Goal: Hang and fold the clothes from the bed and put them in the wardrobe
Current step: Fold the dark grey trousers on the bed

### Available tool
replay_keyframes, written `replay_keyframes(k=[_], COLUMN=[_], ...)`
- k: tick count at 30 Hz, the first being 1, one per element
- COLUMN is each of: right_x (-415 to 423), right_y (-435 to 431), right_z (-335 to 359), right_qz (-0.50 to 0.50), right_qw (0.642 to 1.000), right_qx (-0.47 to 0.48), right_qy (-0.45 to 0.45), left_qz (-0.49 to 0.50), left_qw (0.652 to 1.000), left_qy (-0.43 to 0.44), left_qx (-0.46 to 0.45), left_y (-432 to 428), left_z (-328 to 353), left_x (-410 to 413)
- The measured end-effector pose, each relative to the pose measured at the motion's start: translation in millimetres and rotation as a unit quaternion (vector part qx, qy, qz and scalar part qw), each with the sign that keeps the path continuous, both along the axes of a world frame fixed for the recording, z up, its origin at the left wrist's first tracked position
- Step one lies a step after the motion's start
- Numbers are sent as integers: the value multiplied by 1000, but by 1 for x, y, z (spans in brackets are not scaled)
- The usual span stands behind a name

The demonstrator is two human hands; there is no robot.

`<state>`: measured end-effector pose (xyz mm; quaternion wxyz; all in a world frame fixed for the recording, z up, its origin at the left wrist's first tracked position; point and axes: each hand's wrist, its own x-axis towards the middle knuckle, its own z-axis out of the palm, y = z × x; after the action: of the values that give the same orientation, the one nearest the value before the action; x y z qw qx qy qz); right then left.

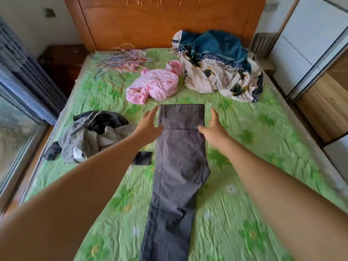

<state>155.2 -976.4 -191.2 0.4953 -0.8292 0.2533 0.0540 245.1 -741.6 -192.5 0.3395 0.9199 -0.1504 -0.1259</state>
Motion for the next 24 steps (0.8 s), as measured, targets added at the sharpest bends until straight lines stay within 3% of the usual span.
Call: replay_keyframes(k=[3, 7, 14, 19, 24], right_x=[-15, -57, -147, -229, -309], right_y=[10, 32, 80, 126, 171], right_z=[-61, -134, -218, -261, -291], right_qz=[49, 100, 169, 160, 80], right_qw=[995, 984, 954, 943, 927], right_qx=[-54, -34, -50, 4, 25], right_qy=[62, 144, 242, 292, 365], left_qz=[-8, -39, -33, -17, 14], left_qw=[997, 985, 959, 936, 924], left_qy=[39, 133, 241, 303, 335], left_qx=[67, 104, 143, 180, 182], left_y=[6, 23, 59, 95, 130], left_z=[-63, -136, -210, -251, -291], left_x=[-18, -67, -170, -251, -316])
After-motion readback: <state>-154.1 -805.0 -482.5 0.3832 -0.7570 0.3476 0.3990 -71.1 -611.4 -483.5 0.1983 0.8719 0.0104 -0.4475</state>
